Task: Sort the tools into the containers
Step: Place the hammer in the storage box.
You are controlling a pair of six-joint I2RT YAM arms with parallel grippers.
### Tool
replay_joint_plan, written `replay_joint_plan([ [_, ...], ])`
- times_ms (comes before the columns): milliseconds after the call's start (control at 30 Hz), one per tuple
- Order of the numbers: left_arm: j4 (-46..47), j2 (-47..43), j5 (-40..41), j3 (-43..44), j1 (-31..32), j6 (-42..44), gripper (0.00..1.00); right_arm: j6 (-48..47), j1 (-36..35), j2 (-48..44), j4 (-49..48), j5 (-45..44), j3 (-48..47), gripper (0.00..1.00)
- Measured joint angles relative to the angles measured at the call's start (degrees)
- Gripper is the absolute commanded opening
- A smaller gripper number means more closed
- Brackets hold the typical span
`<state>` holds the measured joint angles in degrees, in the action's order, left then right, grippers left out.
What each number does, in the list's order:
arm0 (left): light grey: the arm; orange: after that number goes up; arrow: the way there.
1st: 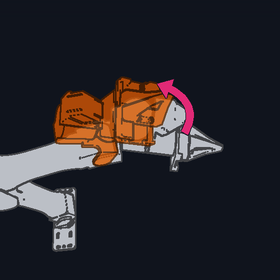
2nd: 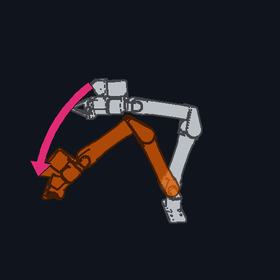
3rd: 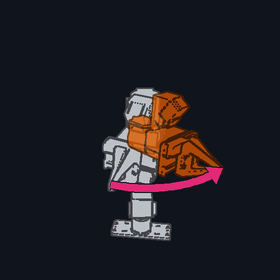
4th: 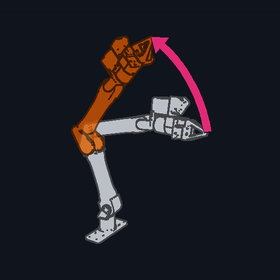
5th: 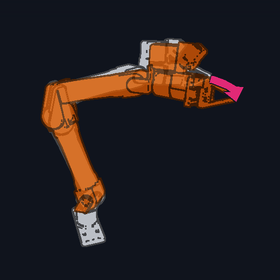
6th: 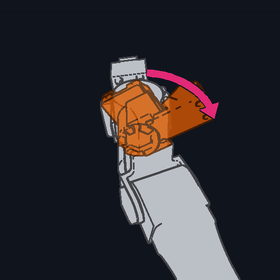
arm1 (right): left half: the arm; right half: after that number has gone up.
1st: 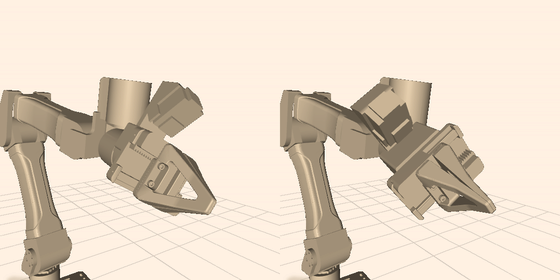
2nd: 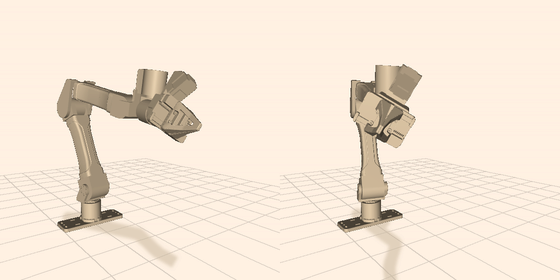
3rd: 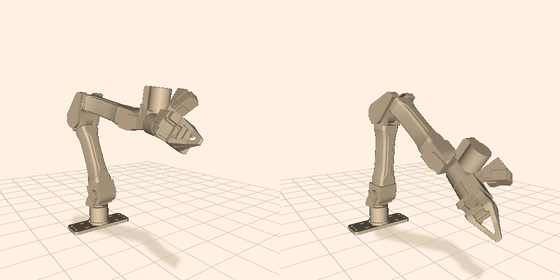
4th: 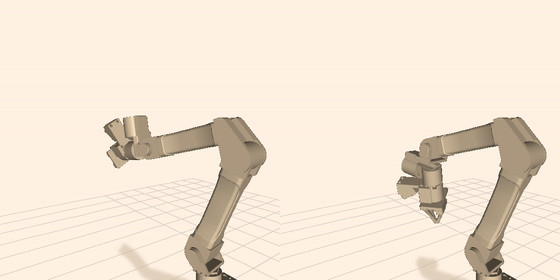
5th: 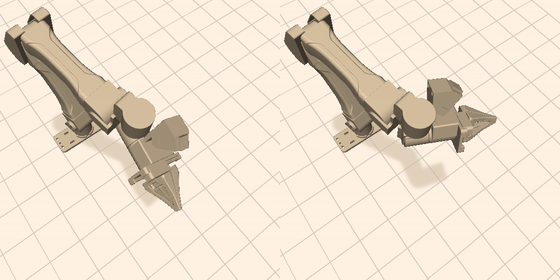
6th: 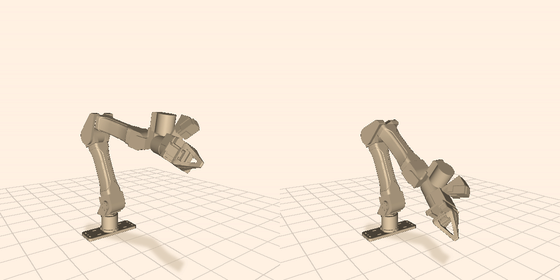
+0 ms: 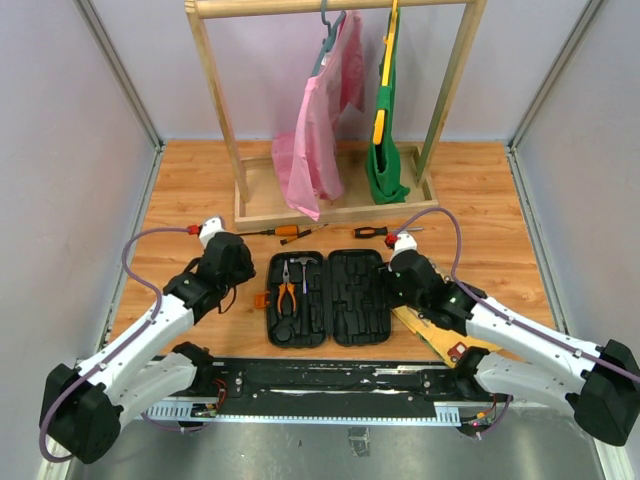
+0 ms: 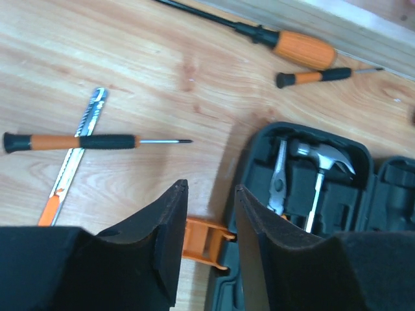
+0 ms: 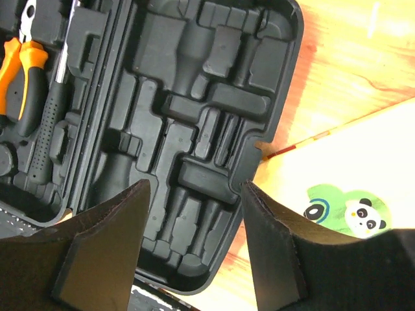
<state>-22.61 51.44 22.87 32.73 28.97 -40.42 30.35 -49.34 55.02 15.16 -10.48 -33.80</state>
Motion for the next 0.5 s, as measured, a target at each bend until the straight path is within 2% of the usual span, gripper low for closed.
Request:
replay_joint_plan([
  [233,-0.31,-0.7,1.86,-2.64,-5.44,-3.06,0.53,-0.48,2.56,0.44,-1.14,5.81,0.98,0.6],
  [500,0.15,-1.29,3.37,-4.15,-10.88,-5.75,0.64,-0.55,2.75,0.42,-1.86,7.96,2.38,0.6],
])
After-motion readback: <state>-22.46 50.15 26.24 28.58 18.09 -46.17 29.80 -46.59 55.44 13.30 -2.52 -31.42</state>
